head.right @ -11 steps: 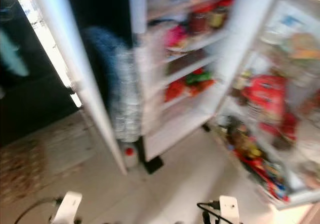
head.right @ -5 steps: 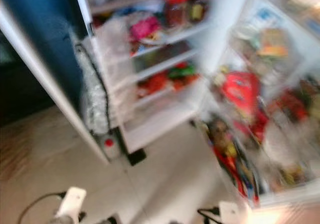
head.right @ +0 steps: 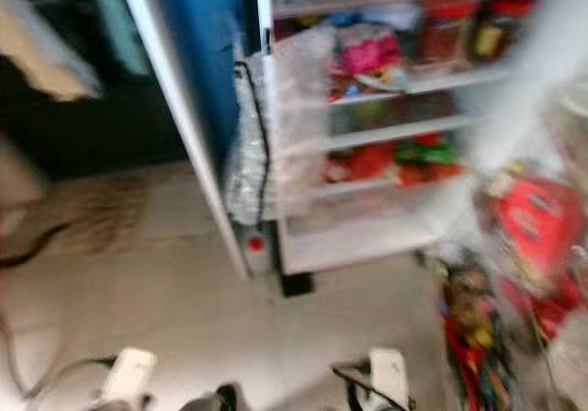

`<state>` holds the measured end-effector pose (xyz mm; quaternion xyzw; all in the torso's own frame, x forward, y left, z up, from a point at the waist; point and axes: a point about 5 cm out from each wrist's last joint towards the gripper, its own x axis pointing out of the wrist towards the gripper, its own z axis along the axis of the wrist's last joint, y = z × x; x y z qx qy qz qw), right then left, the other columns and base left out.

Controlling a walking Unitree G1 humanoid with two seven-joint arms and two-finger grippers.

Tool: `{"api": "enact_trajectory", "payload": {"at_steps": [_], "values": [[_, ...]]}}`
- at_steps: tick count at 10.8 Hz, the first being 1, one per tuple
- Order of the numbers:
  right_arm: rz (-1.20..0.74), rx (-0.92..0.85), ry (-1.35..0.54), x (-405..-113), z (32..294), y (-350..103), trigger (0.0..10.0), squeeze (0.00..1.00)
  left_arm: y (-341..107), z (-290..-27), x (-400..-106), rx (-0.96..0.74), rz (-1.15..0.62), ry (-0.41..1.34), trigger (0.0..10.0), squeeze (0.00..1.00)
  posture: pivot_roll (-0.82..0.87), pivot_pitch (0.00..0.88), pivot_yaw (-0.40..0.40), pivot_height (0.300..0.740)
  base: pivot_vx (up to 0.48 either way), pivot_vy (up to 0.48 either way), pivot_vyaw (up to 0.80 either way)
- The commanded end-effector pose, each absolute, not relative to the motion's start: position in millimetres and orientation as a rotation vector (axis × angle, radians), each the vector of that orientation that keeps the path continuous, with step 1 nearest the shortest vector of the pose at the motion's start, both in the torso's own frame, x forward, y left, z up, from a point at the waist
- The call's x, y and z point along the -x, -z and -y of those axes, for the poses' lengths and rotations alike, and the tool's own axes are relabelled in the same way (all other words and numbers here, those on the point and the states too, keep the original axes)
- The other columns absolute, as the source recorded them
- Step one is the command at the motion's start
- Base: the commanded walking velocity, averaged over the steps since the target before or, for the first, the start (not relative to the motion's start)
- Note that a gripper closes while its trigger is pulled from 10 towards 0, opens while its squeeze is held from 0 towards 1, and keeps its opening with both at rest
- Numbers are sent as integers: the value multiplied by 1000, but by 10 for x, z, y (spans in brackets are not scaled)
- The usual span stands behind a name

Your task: Restocking fridge

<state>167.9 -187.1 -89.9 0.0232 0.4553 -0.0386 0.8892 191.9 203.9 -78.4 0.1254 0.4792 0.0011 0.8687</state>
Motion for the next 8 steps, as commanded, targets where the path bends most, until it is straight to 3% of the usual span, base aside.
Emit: {"api": "enact_trajectory", "payload": {"at_steps": [1,5,8], "values": [[-958,-49,71,-1676,1804,911,10000,0,811,-2118,-1838,-272,-1033,-15,10000,0,-158,191,-47,740,0,0,800],[-965,-60,81,-1631,1846,924,10000,0,814,-2116,-1833,-284,-1036,-6,10000,0,-157,180,-46,740,0,0,0],[-970,-57,70,-1623,1841,929,10000,0,815,-2118,-1831,-288,-1034,3,10000,0,-158,166,-43,740,0,-245,0]]}}
